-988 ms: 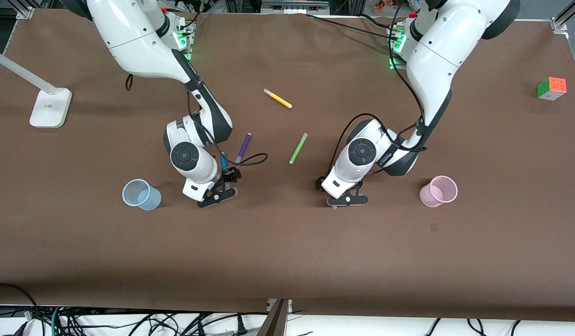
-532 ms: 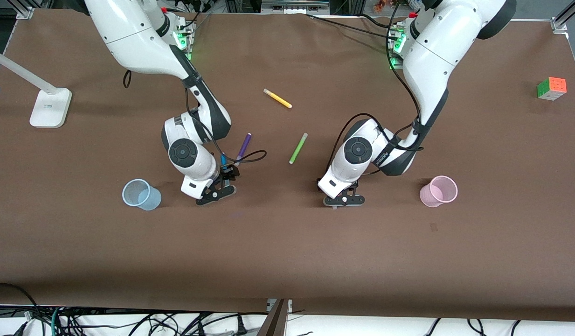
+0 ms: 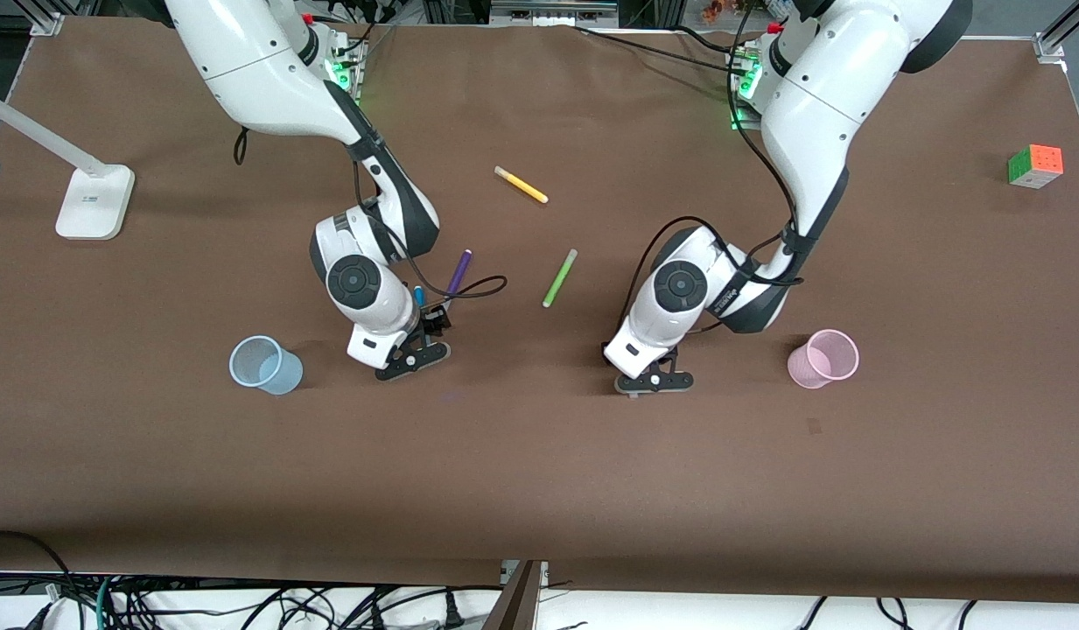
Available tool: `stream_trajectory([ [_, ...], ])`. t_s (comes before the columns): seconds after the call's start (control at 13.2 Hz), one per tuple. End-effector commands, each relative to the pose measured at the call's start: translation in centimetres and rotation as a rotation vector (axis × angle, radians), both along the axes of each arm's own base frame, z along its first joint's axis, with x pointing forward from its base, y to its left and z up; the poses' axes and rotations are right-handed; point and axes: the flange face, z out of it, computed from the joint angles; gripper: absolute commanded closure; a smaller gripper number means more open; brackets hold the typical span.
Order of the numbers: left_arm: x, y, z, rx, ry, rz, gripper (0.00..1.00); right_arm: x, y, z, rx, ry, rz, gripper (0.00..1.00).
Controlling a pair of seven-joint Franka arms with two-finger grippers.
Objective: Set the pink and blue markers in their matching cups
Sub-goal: 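Grasp the pink marker with the left gripper while the right gripper grasps blue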
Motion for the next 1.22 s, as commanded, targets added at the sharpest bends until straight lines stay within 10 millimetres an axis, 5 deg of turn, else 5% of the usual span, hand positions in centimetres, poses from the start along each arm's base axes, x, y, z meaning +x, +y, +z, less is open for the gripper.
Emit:
stream_trajectory([
  [0.0,0.3,0.8,5.1,0.062,-0.005,0.004,0.91,-0.7,-0.1,0.4,-0.027,-0.022,-0.003,0.20],
  [0.08,0.6,1.5,7.0,0.074,-0.006,0.018,0.93,-0.6,-0.2,0.4,-0.028,-0.022,-0.004,0.23],
  [0.3,1.0,4.2,12.3,0.123,0.009,0.037,1.00,-0.6,-0.2,0.4,-0.029,-0.023,-0.007,0.64],
  [0.53,1.8,8.0,15.8,0.157,0.019,-0.014,1.00,-0.6,-0.2,0.3,-0.028,-0.022,-0.010,0.81],
  [0.84,3.3,14.6,20.4,0.185,-0.003,-0.277,1.00,0.6,0.0,1.8,-0.011,-0.054,-0.015,0.86],
  [1.14,4.4,21.8,23.3,0.212,-0.020,-0.575,1.00,4.9,-0.4,9.2,0.008,-0.146,0.056,0.86],
])
